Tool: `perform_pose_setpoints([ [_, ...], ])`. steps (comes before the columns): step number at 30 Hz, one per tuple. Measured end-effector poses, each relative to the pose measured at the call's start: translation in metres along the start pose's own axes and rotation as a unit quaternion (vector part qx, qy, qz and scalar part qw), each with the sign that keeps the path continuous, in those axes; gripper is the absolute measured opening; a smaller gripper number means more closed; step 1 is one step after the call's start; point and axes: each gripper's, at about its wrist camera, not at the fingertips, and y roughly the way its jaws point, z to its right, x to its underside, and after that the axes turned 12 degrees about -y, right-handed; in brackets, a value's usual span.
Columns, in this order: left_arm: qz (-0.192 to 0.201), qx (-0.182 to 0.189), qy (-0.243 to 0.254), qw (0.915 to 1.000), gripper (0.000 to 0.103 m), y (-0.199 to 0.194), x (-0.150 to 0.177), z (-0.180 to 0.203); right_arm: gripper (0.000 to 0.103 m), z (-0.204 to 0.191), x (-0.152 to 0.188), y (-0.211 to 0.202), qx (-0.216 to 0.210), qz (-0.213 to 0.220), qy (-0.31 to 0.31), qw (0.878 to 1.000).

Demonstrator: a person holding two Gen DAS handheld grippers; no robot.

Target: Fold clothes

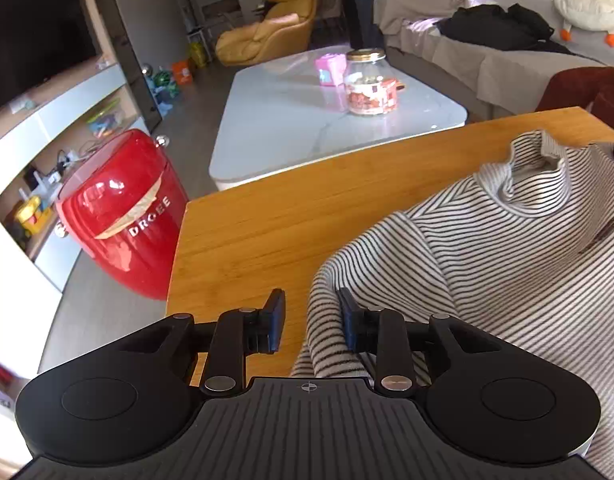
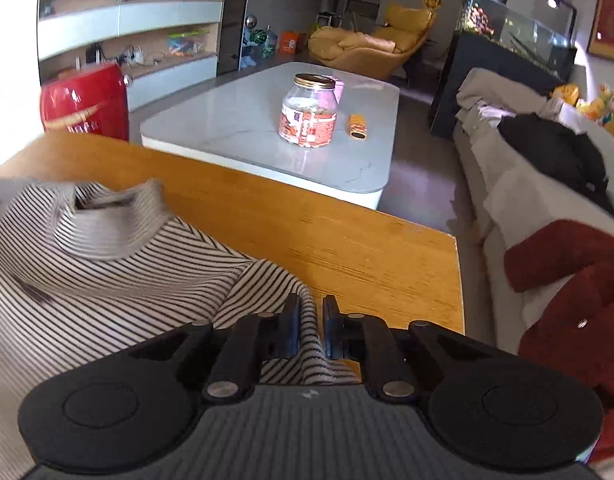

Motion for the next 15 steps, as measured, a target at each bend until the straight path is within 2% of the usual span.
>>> perform_pose_setpoints([
  [1, 0.001, 0.009, -0.006, 0.9999, 0.049, -0.008, -0.001, 0.000, 0.021, 0.006, 0.002, -0.019, 0.005, 0.017, -0.002, 1.000],
  [2, 0.001, 0.021, -0.016, 0.9997, 0.059, -0.017, -0.001, -0.002, 0.028, 0.011, 0.005, -0.038, 0.009, 0.035, -0.004, 0.999],
  [3, -0.003, 0.035, -0.028, 0.9990, 0.065, -0.024, -0.001, -0.002, 0.041, 0.018, 0.010, -0.058, 0.023, 0.048, -0.011, 0.999],
  [4, -0.007, 0.051, -0.040, 0.9979, 0.067, -0.030, -0.001, -0.001, 0.045, 0.024, 0.020, -0.076, 0.040, 0.053, -0.020, 0.998],
  [6, -0.017, 0.079, -0.064, 0.9947, 0.077, -0.040, 0.000, 0.001, 0.045, 0.036, 0.044, -0.101, 0.065, 0.039, -0.029, 0.997],
  [9, -0.040, 0.107, -0.091, 0.9893, 0.082, -0.047, 0.004, 0.012, 0.045, 0.051, 0.087, -0.123, 0.085, -0.007, -0.013, 0.996],
  [12, -0.051, 0.123, -0.099, 0.9862, 0.088, -0.051, 0.005, 0.031, 0.045, 0.051, 0.119, -0.138, 0.070, -0.025, 0.014, 0.997],
  [15, -0.051, 0.132, -0.091, 0.9857, 0.089, -0.056, 0.006, 0.050, 0.045, 0.033, 0.126, -0.142, 0.042, -0.018, 0.004, 0.999],
])
